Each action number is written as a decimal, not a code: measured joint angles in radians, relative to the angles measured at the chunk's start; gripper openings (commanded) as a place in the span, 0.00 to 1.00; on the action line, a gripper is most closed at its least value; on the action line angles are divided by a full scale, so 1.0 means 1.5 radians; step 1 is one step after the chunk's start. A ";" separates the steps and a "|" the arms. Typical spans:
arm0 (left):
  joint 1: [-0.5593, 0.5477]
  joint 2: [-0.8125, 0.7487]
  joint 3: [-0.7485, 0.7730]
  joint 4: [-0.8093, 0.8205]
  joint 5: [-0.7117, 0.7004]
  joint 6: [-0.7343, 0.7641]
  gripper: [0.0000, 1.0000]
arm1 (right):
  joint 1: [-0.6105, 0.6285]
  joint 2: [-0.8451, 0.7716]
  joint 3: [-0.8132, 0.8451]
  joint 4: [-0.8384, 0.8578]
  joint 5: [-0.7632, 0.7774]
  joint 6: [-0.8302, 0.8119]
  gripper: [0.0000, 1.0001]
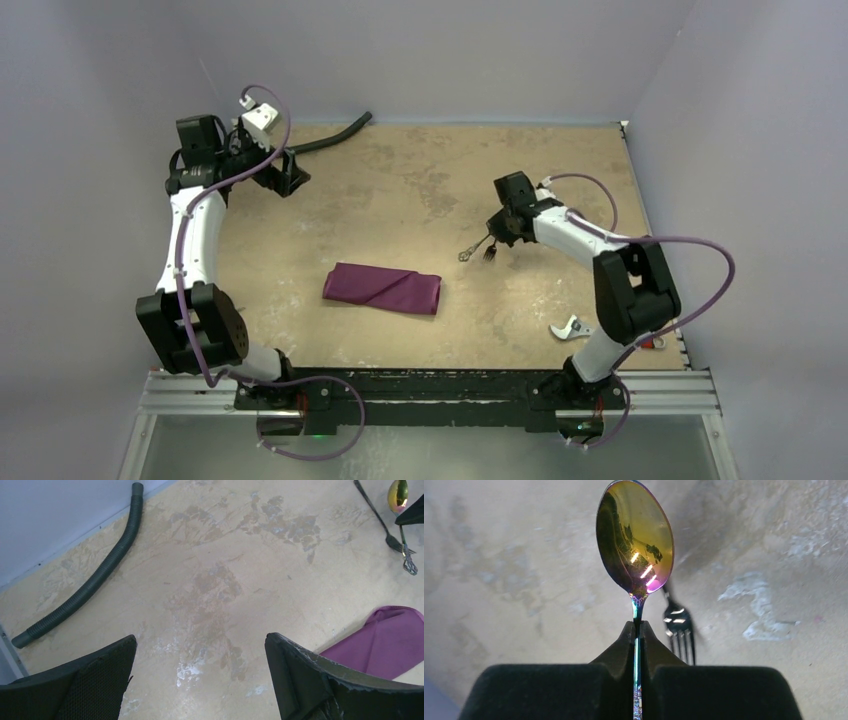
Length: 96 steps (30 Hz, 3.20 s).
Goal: Fold the napkin into a case and place the utensils inside
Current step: Pick up the spoon from the center of the board, then pass from the right arm to the left, then pass from the left arm to the right
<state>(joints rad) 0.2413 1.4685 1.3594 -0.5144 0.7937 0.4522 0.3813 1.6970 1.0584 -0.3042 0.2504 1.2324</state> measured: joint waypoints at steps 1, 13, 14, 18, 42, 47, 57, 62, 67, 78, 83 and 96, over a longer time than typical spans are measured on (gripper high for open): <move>0.000 0.001 0.003 -0.003 0.008 -0.004 0.99 | 0.005 -0.016 0.002 0.000 0.001 0.004 0.00; -0.238 -0.015 -0.002 -0.064 0.076 -0.058 0.98 | 0.123 -0.109 0.077 0.024 0.036 0.042 0.00; -0.276 -0.021 -0.019 -0.064 0.081 -0.075 0.99 | 0.137 -0.108 0.083 0.024 0.037 0.046 0.00; -0.348 -0.027 -0.053 -0.058 0.089 -0.128 0.99 | 0.183 -0.099 0.116 0.040 0.044 0.061 0.00; -0.360 -0.020 -0.145 0.007 -0.009 -0.273 0.00 | 0.258 -0.076 0.163 0.137 0.014 -0.002 0.36; -0.347 -0.020 -0.129 -0.050 0.021 -0.209 0.00 | 0.228 -0.096 0.126 0.192 -0.145 -0.215 0.83; -0.304 0.005 -0.045 -0.313 0.110 0.030 0.00 | 0.043 -0.315 0.040 0.165 -0.481 -0.563 0.86; -0.304 0.020 -0.027 -0.432 0.137 0.122 0.00 | 0.042 -0.325 0.033 0.167 -0.617 -0.644 0.84; -0.304 0.036 -0.008 -0.502 0.154 0.180 0.00 | 0.045 -0.261 0.033 0.148 -0.674 -0.689 0.78; -0.303 0.056 0.007 -0.581 0.171 0.254 0.00 | 0.049 -0.251 0.018 0.181 -0.709 -0.674 0.05; -0.296 0.066 0.010 -0.591 0.169 0.251 0.00 | 0.052 -0.251 0.002 0.193 -0.705 -0.662 0.08; -0.279 0.083 0.030 -0.596 0.178 0.252 0.00 | 0.063 -0.281 -0.012 0.191 -0.621 -0.629 0.00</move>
<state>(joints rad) -0.1768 1.5925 1.4048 -1.4086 1.0603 0.8299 0.4759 1.2751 1.0405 -0.0177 -0.6807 0.2886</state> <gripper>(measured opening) 0.026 0.039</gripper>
